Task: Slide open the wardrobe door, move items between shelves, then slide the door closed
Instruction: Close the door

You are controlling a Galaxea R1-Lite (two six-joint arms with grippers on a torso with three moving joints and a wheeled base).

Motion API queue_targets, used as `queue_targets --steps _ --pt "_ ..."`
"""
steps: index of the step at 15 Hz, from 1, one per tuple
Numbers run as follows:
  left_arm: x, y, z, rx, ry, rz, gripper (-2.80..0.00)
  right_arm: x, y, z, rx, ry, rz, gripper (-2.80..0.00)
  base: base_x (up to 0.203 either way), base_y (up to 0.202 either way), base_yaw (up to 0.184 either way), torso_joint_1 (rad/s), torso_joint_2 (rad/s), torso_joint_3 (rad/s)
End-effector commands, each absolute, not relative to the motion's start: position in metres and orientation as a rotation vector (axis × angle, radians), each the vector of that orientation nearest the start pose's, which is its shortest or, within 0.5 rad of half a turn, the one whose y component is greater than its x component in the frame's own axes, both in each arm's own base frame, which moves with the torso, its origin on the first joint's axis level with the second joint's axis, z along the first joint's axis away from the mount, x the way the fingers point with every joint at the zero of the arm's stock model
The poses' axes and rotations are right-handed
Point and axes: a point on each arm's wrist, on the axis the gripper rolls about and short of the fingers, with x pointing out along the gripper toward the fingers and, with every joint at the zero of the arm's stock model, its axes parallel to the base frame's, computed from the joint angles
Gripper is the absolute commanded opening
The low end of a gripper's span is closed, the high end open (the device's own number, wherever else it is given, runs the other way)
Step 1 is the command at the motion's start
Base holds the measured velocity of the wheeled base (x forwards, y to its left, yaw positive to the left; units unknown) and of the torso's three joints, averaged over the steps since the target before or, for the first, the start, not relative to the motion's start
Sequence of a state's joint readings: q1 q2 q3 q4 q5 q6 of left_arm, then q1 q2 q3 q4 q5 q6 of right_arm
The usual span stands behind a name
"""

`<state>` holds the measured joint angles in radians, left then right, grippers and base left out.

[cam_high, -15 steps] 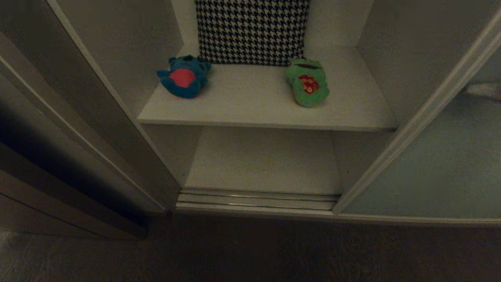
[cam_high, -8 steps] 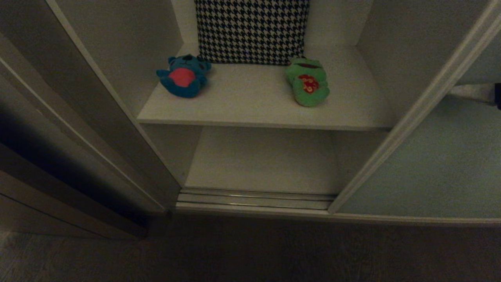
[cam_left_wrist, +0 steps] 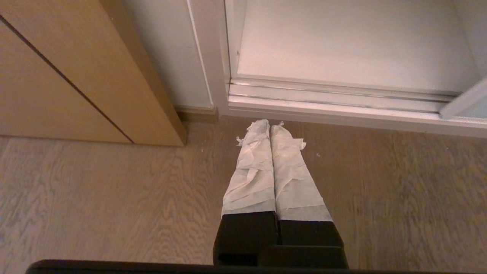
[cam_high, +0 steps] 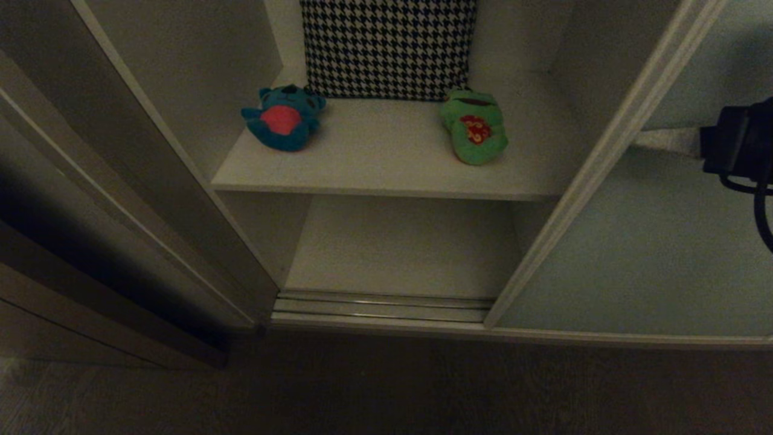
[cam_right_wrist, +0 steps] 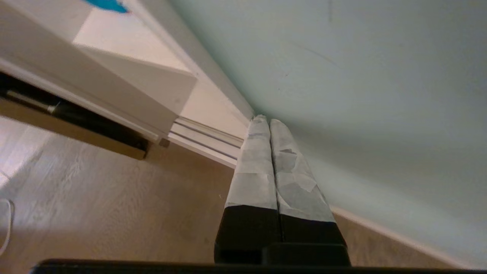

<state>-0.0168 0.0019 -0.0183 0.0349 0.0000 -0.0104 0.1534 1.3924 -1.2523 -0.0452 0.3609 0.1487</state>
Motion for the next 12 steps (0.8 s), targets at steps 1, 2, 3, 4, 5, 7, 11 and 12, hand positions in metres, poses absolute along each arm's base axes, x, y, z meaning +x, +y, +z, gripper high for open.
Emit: queue_targets --steps 1,2,3,4,5,7,11,12 --pt "-0.024 0.0 0.077 -0.011 0.02 -0.018 -2.8 0.253 0.076 0.321 0.138 0.181 0.56 -2.8 0.0 0.0 0.0 0.0 0.0 0.0" --pt "-0.024 0.0 0.077 -0.011 0.02 -0.017 -2.8 0.258 0.09 0.319 0.13 0.176 0.576 -2.8 0.0 0.0 0.0 0.0 0.0 0.0" --pt "-0.024 0.0 0.077 -0.011 0.019 -0.018 -2.8 0.258 0.104 0.321 0.125 0.164 0.601 -2.8 0.0 0.0 0.0 0.0 0.0 0.0" --pt "-0.024 0.0 0.077 -0.011 0.02 -0.017 -2.8 0.253 0.117 0.325 0.12 0.15 0.639 -2.8 0.0 0.0 0.0 0.0 0.0 0.0" --pt "-0.024 0.0 0.077 -0.011 0.019 -0.018 -2.8 0.247 0.129 0.328 0.117 0.138 0.677 -2.8 0.0 0.0 0.0 0.0 0.0 0.0" --pt "-0.024 0.0 0.077 -0.011 0.019 -0.017 -2.8 0.222 0.141 0.339 0.099 0.097 0.744 -2.8 0.0 0.0 0.0 0.0 0.0 0.0" --pt "-0.024 0.0 0.077 -0.011 0.019 -0.017 -2.8 0.17 0.123 0.353 0.059 0.019 0.796 -2.8 0.0 0.0 0.0 0.0 0.0 0.0" --pt "-0.024 0.0 0.077 -0.011 0.02 -0.017 -2.8 0.159 0.115 0.353 0.047 0.016 0.791 -2.8 0.0 0.0 0.0 0.0 0.0 0.0"
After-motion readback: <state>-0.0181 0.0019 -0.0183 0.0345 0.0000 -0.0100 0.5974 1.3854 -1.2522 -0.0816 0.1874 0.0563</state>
